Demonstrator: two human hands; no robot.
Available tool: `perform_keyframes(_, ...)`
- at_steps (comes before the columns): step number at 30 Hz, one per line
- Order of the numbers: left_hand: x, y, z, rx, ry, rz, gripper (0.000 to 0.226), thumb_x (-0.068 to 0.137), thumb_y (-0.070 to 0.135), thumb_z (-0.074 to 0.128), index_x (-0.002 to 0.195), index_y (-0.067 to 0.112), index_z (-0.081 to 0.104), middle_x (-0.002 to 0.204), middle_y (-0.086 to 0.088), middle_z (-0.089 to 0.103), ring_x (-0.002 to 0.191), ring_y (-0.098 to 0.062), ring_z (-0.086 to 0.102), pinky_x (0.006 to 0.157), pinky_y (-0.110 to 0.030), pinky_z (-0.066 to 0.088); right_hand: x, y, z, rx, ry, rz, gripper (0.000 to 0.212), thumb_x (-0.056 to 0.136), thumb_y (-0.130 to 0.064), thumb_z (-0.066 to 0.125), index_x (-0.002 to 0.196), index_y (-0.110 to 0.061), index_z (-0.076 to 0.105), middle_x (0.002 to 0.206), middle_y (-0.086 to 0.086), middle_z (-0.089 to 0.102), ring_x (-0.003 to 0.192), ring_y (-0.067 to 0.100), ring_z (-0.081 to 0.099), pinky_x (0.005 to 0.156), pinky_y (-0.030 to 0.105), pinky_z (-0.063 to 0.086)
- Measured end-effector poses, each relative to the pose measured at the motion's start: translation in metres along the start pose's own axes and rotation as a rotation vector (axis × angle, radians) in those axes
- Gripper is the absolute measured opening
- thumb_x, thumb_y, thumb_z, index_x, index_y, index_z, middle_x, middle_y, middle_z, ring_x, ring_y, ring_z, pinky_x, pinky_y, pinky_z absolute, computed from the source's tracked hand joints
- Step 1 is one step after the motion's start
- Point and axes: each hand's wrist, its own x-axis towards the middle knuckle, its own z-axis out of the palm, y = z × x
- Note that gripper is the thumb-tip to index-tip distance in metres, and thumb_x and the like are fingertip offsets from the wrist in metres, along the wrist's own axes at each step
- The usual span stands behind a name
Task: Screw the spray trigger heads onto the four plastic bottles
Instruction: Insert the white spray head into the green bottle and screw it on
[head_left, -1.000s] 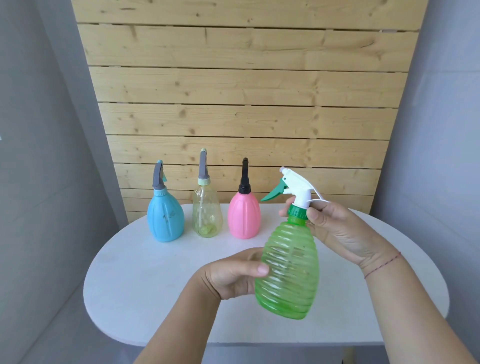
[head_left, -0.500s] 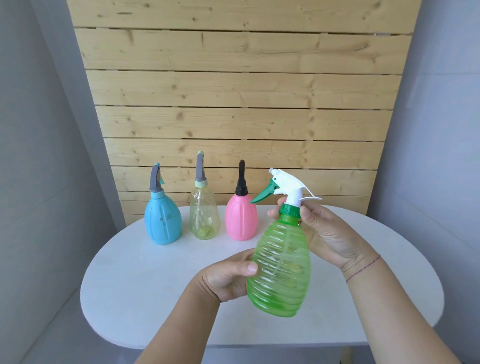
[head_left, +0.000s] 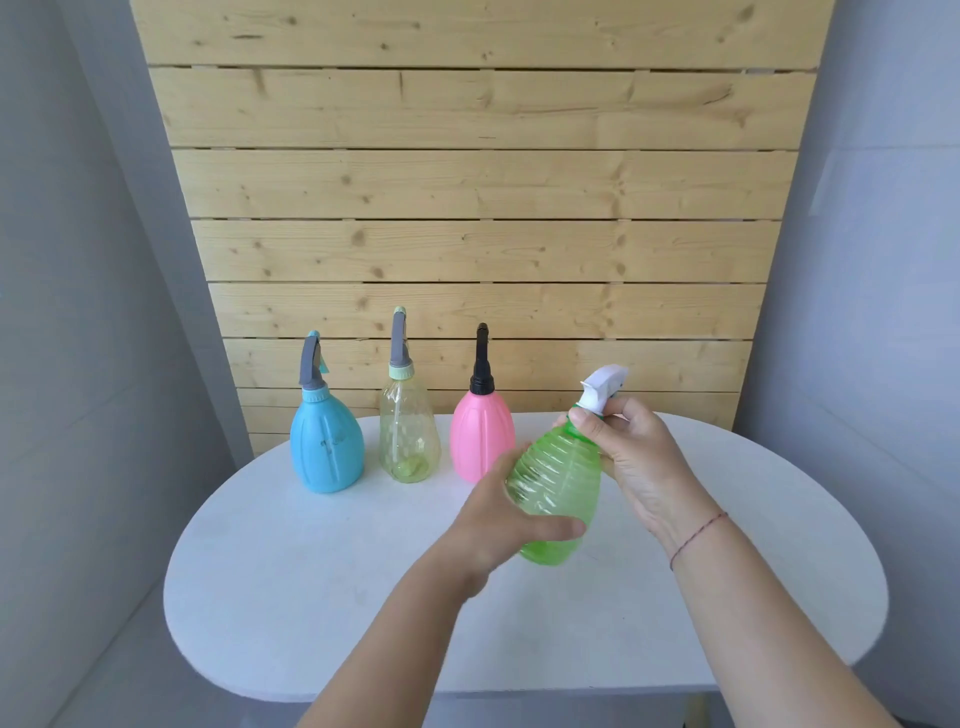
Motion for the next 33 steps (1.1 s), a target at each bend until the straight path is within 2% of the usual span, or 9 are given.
perform_keyframes(5, -0.005, -0.001, 0.032, 0.350, 0.323, 0.088, 0.095, 0.056, 0.041, 0.087, 0.135, 0.036, 0.035, 0.124, 0.010, 0.038, 0.119, -0.012, 0.030, 0.100, -0.030, 0.037, -0.002, 0.002, 0.006, 0.025, 0.113, -0.092, 0.031, 0.074, -0.016, 0.077, 0.096, -0.008, 0.058, 0.085, 0.012, 0.076, 0.076, 0.020, 0.071, 0.074, 0.033, 0.054)
perform_keyframes(13, -0.008, -0.001, -0.017, -0.263, -0.472, -0.078, 0.070, 0.069, 0.039, 0.082, 0.132, 0.024, 0.054, 0.122, 0.002, 0.067, 0.114, -0.019, 0.064, 0.092, -0.034, 0.054, -0.005, -0.009, -0.005, 0.237, -0.217, -0.058, 0.026, 0.071, -0.019, 0.072, 0.092, -0.009, 0.059, 0.087, 0.014, 0.073, 0.091, 0.027, 0.070, 0.074, 0.038, 0.057)
perform_keyframes(15, -0.006, -0.005, -0.012, -0.167, -0.374, -0.029, 0.068, 0.070, 0.029, 0.083, 0.131, 0.028, 0.053, 0.125, 0.001, 0.066, 0.117, -0.020, 0.062, 0.095, -0.035, 0.053, -0.005, -0.008, -0.003, 0.194, -0.213, -0.030, 0.033, 0.069, -0.021, 0.073, 0.098, -0.008, 0.063, 0.095, 0.013, 0.074, 0.094, 0.025, 0.068, 0.083, 0.038, 0.055)
perform_keyframes(18, -0.002, -0.008, 0.007, 0.025, 0.076, 0.067, 0.077, 0.059, 0.024, 0.090, 0.121, 0.039, 0.047, 0.123, 0.006, 0.059, 0.116, -0.014, 0.058, 0.090, -0.028, 0.054, -0.005, -0.002, 0.004, 0.088, -0.095, -0.022, 0.038, 0.067, -0.026, 0.076, 0.102, -0.012, 0.069, 0.101, 0.008, 0.076, 0.099, 0.020, 0.068, 0.094, 0.033, 0.048)
perform_keyframes(21, -0.007, -0.010, 0.032, 0.350, 0.546, 0.126, 0.099, 0.058, 0.024, 0.089, 0.139, 0.028, 0.033, 0.131, 0.004, 0.037, 0.123, -0.019, 0.039, 0.102, -0.038, 0.043, -0.006, 0.006, 0.016, 0.040, 0.048, -0.056, 0.018, 0.077, -0.020, 0.074, 0.094, -0.017, 0.072, 0.097, 0.005, 0.076, 0.088, 0.012, 0.069, 0.090, 0.028, 0.050)
perform_keyframes(23, -0.008, -0.011, 0.042, 0.445, 0.605, 0.175, 0.104, 0.063, 0.027, 0.087, 0.145, 0.023, 0.025, 0.135, 0.003, 0.030, 0.124, -0.019, 0.029, 0.106, -0.037, 0.036, -0.005, 0.007, 0.018, 0.034, 0.120, -0.077, 0.014, 0.079, -0.018, 0.073, 0.093, -0.015, 0.072, 0.093, 0.007, 0.074, 0.082, 0.013, 0.066, 0.086, 0.028, 0.051)
perform_keyframes(26, -0.005, 0.003, 0.030, 0.299, 0.390, 0.126, 0.093, 0.066, 0.037, 0.083, 0.142, 0.029, 0.030, 0.134, 0.007, 0.033, 0.122, -0.012, 0.034, 0.104, -0.033, 0.039, -0.002, 0.000, 0.006, 0.054, 0.130, -0.088, 0.014, 0.079, -0.015, 0.072, 0.093, -0.013, 0.071, 0.092, 0.009, 0.074, 0.084, 0.018, 0.066, 0.089, 0.033, 0.051)
perform_keyframes(29, -0.003, 0.013, -0.002, -0.077, -0.052, -0.017, 0.067, 0.070, 0.037, 0.079, 0.129, 0.034, 0.048, 0.131, 0.003, 0.058, 0.118, -0.013, 0.059, 0.094, -0.029, 0.050, 0.000, -0.005, -0.010, 0.128, -0.013, -0.079, 0.029, 0.074, -0.019, 0.072, 0.100, -0.007, 0.067, 0.091, 0.010, 0.073, 0.086, 0.021, 0.067, 0.085, 0.033, 0.053)
perform_keyframes(33, -0.007, 0.002, -0.019, -0.113, -0.426, -0.027, 0.057, 0.081, 0.024, 0.073, 0.133, 0.028, 0.052, 0.130, -0.002, 0.063, 0.124, -0.026, 0.058, 0.105, -0.044, 0.047, -0.003, -0.006, -0.010, 0.144, -0.243, -0.002, 0.039, 0.071, -0.022, 0.072, 0.105, -0.004, 0.064, 0.092, 0.013, 0.071, 0.085, 0.023, 0.066, 0.080, 0.032, 0.053)
